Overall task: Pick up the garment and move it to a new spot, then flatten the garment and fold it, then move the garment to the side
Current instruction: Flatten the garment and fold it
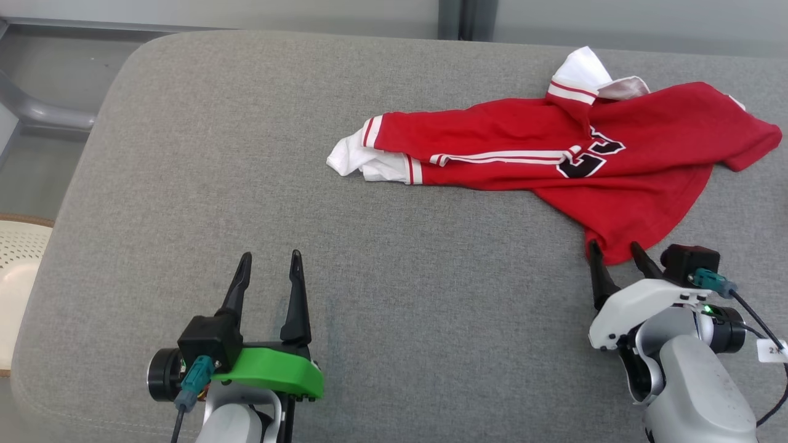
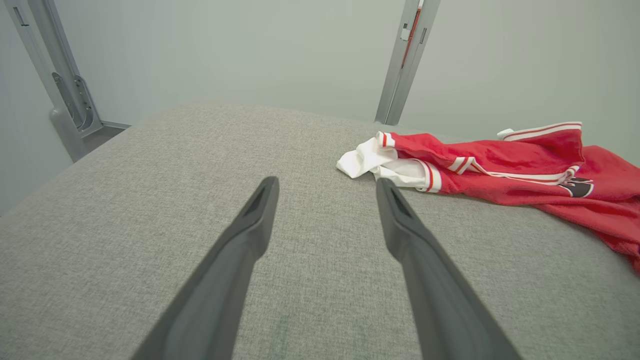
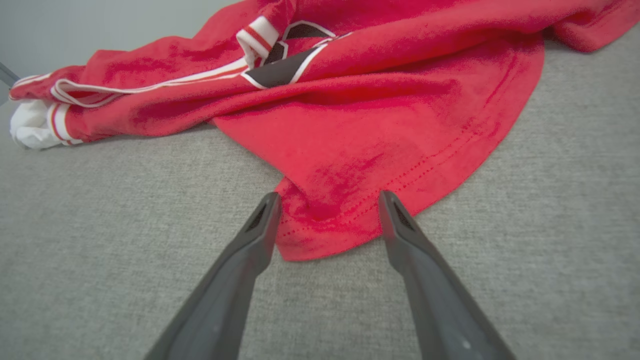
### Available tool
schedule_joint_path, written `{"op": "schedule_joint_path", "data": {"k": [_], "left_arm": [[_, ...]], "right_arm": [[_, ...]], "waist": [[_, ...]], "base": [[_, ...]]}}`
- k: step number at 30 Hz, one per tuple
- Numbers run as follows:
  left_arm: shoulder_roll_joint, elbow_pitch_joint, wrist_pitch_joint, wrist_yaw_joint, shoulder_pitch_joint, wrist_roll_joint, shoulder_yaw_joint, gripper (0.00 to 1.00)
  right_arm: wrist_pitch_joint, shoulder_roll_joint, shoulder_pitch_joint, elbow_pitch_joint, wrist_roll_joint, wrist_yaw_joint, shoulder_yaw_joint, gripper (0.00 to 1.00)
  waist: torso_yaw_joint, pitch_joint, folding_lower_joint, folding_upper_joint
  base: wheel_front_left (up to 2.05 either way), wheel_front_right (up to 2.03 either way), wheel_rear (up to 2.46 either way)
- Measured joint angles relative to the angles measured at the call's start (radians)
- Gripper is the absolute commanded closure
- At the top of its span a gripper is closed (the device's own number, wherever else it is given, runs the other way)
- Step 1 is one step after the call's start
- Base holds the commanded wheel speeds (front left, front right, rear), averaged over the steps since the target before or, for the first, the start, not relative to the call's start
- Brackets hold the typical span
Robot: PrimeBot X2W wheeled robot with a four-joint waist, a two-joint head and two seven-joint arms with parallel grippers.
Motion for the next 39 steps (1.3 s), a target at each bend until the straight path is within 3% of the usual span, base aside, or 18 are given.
{"op": "schedule_joint_path", "data": {"k": [5, 6, 7, 9, 10, 13, 17, 25, 29, 33, 37, 38, 39], "left_arm": [[0.000, -0.002, 0.000, 0.002, -0.002, -0.002, -0.001, 0.00], [0.000, -0.002, 0.000, 0.003, -0.002, -0.002, -0.001, 0.00], [0.000, -0.002, 0.000, 0.003, -0.002, -0.002, 0.000, 0.00], [0.000, -0.002, 0.000, 0.004, -0.003, -0.003, 0.002, 0.00], [0.000, -0.002, 0.000, 0.006, -0.003, -0.003, 0.003, 0.00], [0.000, -0.004, 0.000, 0.009, -0.002, -0.003, 0.010, 0.00], [0.000, -0.011, 0.000, 0.013, 0.000, -0.003, 0.019, 0.00], [0.000, -0.027, 0.000, 0.015, 0.019, 0.005, 0.047, 0.00], [0.000, -0.034, 0.000, 0.013, 0.023, 0.010, 0.056, 0.00], [0.000, -0.037, 0.000, 0.011, 0.023, 0.015, 0.060, 0.00], [0.000, -0.034, 0.000, 0.003, 0.019, 0.023, 0.055, 0.00], [0.000, -0.032, 0.000, -0.001, 0.016, 0.026, 0.052, 0.00], [0.000, -0.030, 0.000, -0.004, 0.013, 0.031, 0.048, 0.00]], "right_arm": [[0.049, -0.006, -0.053, 0.072, -0.106, 0.000, 0.017, 0.03], [0.054, -0.010, -0.059, 0.080, -0.124, 0.000, 0.017, 0.45], [0.056, -0.013, -0.065, 0.086, -0.143, 0.000, 0.017, 0.56], [0.058, -0.023, -0.073, 0.091, -0.172, 0.001, 0.016, 0.88], [0.058, -0.032, -0.074, 0.089, -0.187, 0.001, 0.015, 1.00], [0.058, -0.066, -0.075, 0.063, -0.209, 0.000, 0.014, 1.00], [0.071, -0.123, -0.060, -0.060, -0.202, 0.000, 0.052, 1.00], [0.268, -0.264, 0.190, -0.517, -0.125, 0.000, 0.063, 1.00], [0.368, -0.292, 0.309, -0.680, -0.097, 0.001, 0.019, 1.00], [0.407, -0.286, 0.379, -0.707, -0.096, 0.000, -0.046, 1.00], [0.375, -0.245, 0.399, -0.635, -0.095, 0.000, -0.095, 1.00], [0.353, -0.237, 0.399, -0.613, -0.097, 0.000, -0.102, 0.77], [0.332, -0.228, 0.396, -0.588, -0.100, 0.001, -0.110, 0.62]], "waist": [[0.005, 0.012, 0.0000, 0.0000], [0.006, 0.013, 0.0000, 0.0000], [0.005, 0.013, 0.0000, 0.0000], [0.003, 0.013, 0.0000, 0.0000], [0.001, 0.013, 0.0000, 0.0000], [-0.006, 0.010, 0.0000, 0.0000], [-0.021, 0.004, 0.0000, 0.0000], [-0.064, -0.009, 0.0000, 0.0000], [-0.089, -0.008, 0.0000, 0.0000], [-0.107, 0.000, 0.0000, 0.0000], [-0.119, 0.006, 0.0000, 0.0000], [-0.123, 0.007, 0.0000, 0.0000], [-0.127, 0.008, 0.0000, 0.0000]], "base": [[0.00, 0.00, 0.00], [0.00, 0.00, 0.00], [0.00, 0.00, 0.00], [0.00, 0.00, 0.00], [0.00, 0.00, 0.00], [0.00, 0.00, 0.00], [0.00, 0.00, 0.00], [0.00, 0.00, 0.00], [0.00, 0.00, 0.00], [0.00, 0.00, 0.00], [0.00, 0.00, 0.00], [0.00, 0.00, 0.00], [0.00, 0.00, 0.00]]}}
